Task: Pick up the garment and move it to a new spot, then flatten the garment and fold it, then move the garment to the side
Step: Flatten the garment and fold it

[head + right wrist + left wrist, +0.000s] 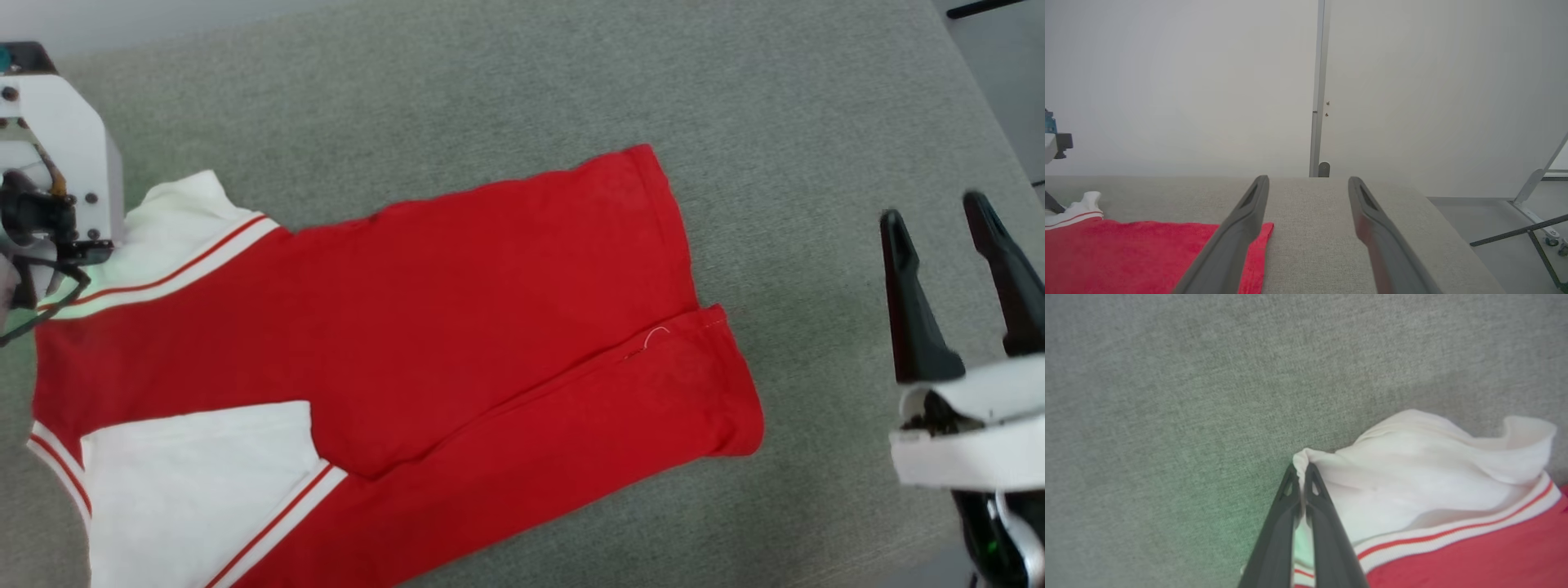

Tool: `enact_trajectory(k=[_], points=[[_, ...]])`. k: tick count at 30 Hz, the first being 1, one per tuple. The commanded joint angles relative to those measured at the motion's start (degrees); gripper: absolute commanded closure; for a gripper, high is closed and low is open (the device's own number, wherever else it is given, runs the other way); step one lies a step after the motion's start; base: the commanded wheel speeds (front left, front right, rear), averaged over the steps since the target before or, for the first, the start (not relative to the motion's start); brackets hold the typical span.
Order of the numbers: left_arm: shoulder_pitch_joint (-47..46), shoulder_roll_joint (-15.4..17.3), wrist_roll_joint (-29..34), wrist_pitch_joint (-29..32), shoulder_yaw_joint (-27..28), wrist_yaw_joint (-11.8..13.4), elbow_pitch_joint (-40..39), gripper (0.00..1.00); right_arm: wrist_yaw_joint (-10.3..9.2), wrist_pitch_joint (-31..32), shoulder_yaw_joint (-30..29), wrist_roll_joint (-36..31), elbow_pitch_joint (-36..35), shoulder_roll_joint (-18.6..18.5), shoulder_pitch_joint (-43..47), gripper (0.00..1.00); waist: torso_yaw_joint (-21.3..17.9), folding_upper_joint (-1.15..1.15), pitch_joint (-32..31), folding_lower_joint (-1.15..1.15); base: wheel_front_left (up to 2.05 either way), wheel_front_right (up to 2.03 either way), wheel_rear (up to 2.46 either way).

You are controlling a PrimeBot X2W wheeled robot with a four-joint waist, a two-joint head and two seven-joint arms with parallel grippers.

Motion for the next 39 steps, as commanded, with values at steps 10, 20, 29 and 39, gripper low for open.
enact_trajectory(k=[10, 20, 29, 39], points=[[-2.3, -4.7, 0.9, -1.1, -1.5, -0.7, 1.6, 1.0, -0.02, 25.4, 4.6, 9.9, 9.6, -4.8, -18.4, 0.0, 2.8, 0.0, 2.2, 0.0, 0.0, 0.0, 0.0], [-6.3, -9.3, 1.5, -2.8, -2.3, -2.3, 3.5, 1.0, -0.01, 48.4, 12.0, 16.5, 30.7, -8.0, -37.3, 0.0, 6.8, 0.0, 5.3, 0.0, 0.0, 0.0, 0.0], [-7.7, -12.4, 1.3, -4.6, -2.7, -4.1, 6.5, 1.0, -0.01, 55.8, 14.2, 17.2, 45.0, -6.2, -46.3, 0.0, 9.8, 0.0, 6.8, 0.0, 0.0, 0.0, 0.0], [-8.2, -13.7, 0.8, -5.5, -2.9, -5.6, 10.6, 1.0, -0.01, 61.1, 15.7, 16.6, 52.7, -5.5, -50.2, 1.0, 10.3, 0.0, 5.8, 0.0, 0.0, 0.0, 0.0]])
